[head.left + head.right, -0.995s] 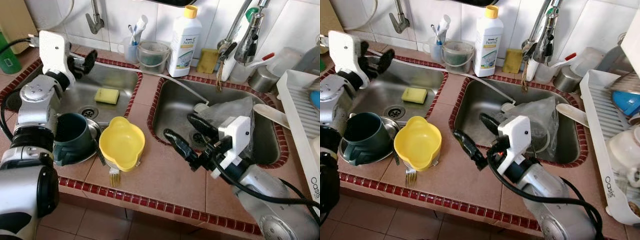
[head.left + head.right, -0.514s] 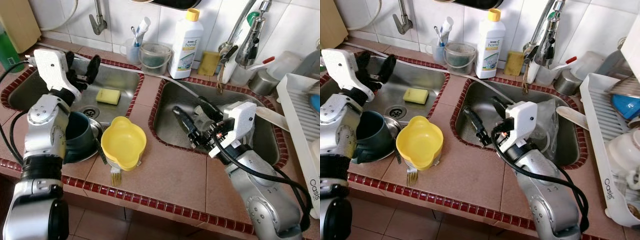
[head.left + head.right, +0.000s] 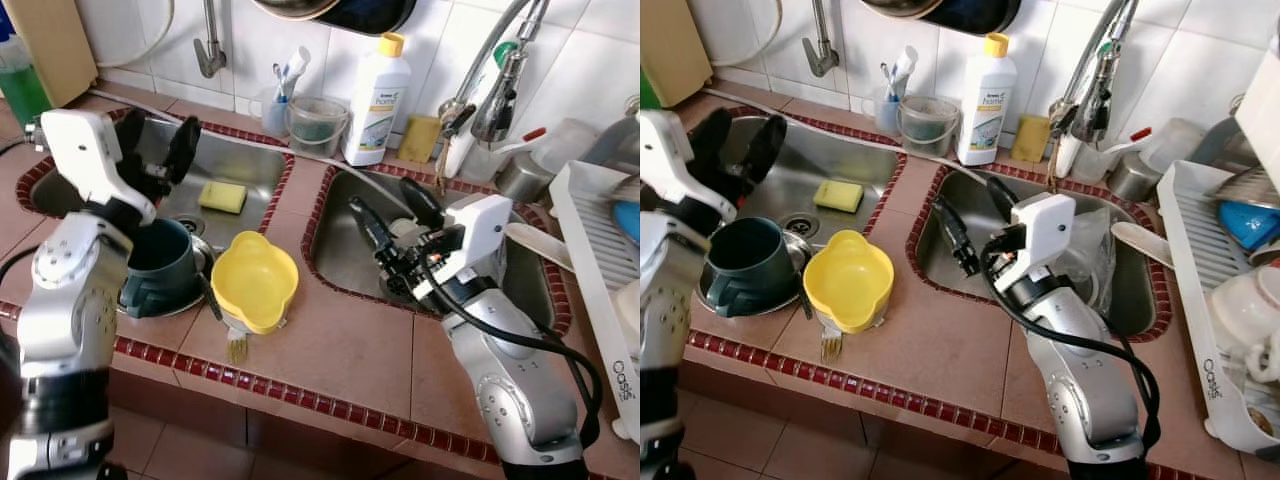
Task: Kitchen organization
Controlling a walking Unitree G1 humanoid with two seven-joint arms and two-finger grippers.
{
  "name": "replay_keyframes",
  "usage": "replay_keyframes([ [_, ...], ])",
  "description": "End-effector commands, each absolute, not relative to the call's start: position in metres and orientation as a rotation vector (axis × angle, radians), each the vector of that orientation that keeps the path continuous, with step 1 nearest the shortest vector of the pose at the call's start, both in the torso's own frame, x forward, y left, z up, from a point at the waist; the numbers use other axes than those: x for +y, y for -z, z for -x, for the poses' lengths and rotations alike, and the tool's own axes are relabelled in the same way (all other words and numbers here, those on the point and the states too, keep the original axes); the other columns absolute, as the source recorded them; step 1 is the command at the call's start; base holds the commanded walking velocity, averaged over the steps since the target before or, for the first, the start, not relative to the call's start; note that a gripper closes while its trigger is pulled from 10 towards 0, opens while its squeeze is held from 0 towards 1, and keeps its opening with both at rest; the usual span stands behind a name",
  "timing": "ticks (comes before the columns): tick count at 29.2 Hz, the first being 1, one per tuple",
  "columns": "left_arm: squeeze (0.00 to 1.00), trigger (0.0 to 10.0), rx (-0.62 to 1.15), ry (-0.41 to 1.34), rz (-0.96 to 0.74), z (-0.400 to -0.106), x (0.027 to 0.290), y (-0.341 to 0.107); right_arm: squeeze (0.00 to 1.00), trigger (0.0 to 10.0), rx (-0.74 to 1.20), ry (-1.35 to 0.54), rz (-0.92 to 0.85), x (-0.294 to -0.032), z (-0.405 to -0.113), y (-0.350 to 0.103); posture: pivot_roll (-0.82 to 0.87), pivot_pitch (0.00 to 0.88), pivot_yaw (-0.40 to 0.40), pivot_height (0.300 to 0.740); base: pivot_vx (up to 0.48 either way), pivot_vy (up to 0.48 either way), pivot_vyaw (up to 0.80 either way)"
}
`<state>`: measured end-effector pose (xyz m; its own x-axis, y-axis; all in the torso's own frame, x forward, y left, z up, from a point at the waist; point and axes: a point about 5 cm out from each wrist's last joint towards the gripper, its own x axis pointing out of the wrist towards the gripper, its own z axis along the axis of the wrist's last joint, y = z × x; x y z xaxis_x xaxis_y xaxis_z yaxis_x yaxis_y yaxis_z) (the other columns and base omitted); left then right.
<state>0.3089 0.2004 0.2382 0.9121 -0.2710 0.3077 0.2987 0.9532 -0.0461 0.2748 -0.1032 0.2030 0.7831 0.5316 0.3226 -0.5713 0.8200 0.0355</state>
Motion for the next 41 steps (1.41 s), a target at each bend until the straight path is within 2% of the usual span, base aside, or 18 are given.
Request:
replay_keyframes([
  [1,0.00,10.0,-0.304,0.349,0.083,-0.302,0.188,-0.243,0.00,10.0,-0.314,-0.606,-0.118,-0.104,-0.275,-0.203,0.10,0.000,-0.106,0.740,0.000,0.000,0.00],
  [10,0.00,10.0,-0.240,0.381,0.054,-0.288,0.184,-0.241,0.00,10.0,-0.289,-0.651,-0.102,-0.103,-0.270,-0.198,0.10,0.000,-0.106,0.740,0.000,0.000,0.00],
  [24,0.00,10.0,-0.181,0.363,-0.074,-0.283,0.210,-0.251,0.00,10.0,-0.230,-0.762,-0.097,-0.096,-0.253,-0.190,0.10,0.022,-0.104,0.740,0.000,0.000,0.00],
  [26,0.00,10.0,-0.120,0.412,-0.139,-0.277,0.212,-0.243,0.00,10.0,-0.203,-0.801,-0.090,-0.093,-0.248,-0.187,0.11,0.030,-0.103,0.740,0.000,0.000,0.00],
  [34,0.00,10.0,-0.050,0.486,-0.184,-0.271,0.208,-0.239,0.00,10.0,-0.167,-0.854,-0.094,-0.089,-0.241,-0.186,0.11,0.044,-0.109,0.740,0.000,0.000,0.00],
  [41,0.00,10.0,0.078,0.651,-0.200,-0.259,0.200,-0.230,0.00,10.0,-0.130,-0.883,-0.099,-0.086,-0.233,-0.181,0.10,0.050,-0.114,0.740,0.000,0.000,0.00],
])
